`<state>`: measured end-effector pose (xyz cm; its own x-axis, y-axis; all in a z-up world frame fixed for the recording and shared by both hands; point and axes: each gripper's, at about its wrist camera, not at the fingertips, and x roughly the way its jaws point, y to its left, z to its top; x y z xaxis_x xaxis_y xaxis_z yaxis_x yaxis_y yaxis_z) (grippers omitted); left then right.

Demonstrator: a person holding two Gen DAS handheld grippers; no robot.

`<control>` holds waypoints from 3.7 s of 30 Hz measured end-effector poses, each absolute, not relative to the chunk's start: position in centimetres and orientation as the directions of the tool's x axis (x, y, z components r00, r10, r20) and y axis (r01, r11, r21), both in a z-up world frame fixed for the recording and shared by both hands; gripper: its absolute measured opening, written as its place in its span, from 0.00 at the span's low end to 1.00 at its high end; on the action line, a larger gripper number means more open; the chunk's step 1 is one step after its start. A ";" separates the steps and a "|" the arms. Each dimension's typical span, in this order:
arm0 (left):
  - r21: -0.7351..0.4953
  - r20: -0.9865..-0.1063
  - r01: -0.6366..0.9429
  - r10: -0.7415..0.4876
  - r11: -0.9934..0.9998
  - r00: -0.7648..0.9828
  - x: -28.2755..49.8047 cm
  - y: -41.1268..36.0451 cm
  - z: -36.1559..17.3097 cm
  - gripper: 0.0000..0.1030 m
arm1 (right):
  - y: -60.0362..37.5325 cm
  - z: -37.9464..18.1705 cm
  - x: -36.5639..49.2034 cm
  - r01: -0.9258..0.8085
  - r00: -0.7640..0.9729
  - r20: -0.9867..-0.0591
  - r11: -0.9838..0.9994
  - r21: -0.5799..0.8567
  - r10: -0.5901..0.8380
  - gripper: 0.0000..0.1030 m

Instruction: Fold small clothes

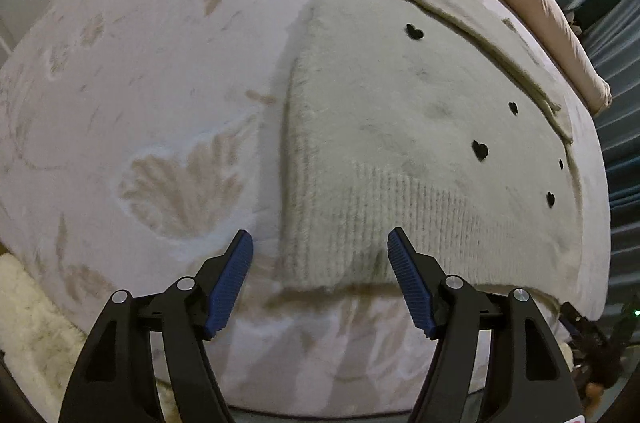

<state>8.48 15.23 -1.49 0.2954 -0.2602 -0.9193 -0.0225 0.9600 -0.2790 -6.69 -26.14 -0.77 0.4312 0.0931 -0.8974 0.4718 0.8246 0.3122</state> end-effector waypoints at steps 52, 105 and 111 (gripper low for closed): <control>-0.317 -0.926 0.125 -0.336 0.940 0.172 -5.1 16.8 2.9 0.27 | -21.3 4.4 -19.8 0.378 0.336 -0.930 0.883 0.279 0.150 0.31; -0.378 -0.874 0.396 -0.464 0.836 0.145 19.8 6.2 -0.8 0.33 | -31.5 5.0 8.4 0.357 0.655 -0.755 0.893 0.274 -0.030 0.61; -0.388 -0.821 0.455 -0.525 0.801 0.224 19.9 6.6 3.2 0.05 | -32.1 2.4 13.8 0.364 0.582 -0.812 0.907 0.212 -0.043 0.57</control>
